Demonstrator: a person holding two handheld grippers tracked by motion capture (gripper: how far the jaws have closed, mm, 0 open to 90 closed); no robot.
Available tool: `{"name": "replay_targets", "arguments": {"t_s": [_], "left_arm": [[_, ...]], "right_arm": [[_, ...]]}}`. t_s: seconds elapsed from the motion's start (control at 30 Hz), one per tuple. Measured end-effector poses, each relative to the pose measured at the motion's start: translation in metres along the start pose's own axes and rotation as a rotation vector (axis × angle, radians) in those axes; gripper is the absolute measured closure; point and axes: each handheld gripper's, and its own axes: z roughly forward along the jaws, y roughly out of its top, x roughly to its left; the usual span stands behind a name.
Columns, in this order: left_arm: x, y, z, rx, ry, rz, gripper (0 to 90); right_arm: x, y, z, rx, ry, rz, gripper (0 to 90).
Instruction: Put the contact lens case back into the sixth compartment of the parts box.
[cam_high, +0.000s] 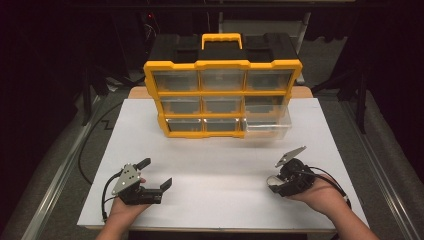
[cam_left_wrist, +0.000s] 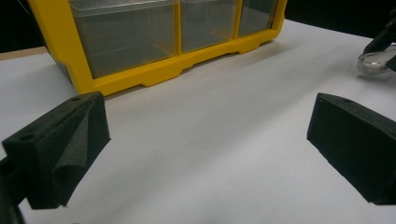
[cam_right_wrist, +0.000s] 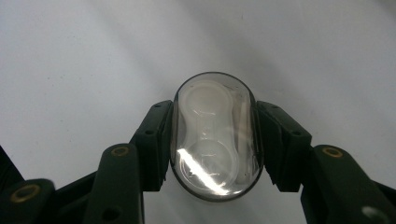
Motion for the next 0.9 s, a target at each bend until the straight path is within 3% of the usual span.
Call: {"name": "replay_targets", "arguments": {"t_s": [0.53, 0.9], "left_arm": [[0.001, 0.001, 0.001, -0.010, -0.005, -0.007, 0.4], [0.001, 0.001, 0.002, -0.010, -0.011, -0.001, 0.4]], "right_arm": [[0.003, 0.009, -0.008, 0.046, 0.038, -0.039, 49.9], [0.001, 0.016, -0.023, 0.053, 0.050, -0.057, 49.9]]}}
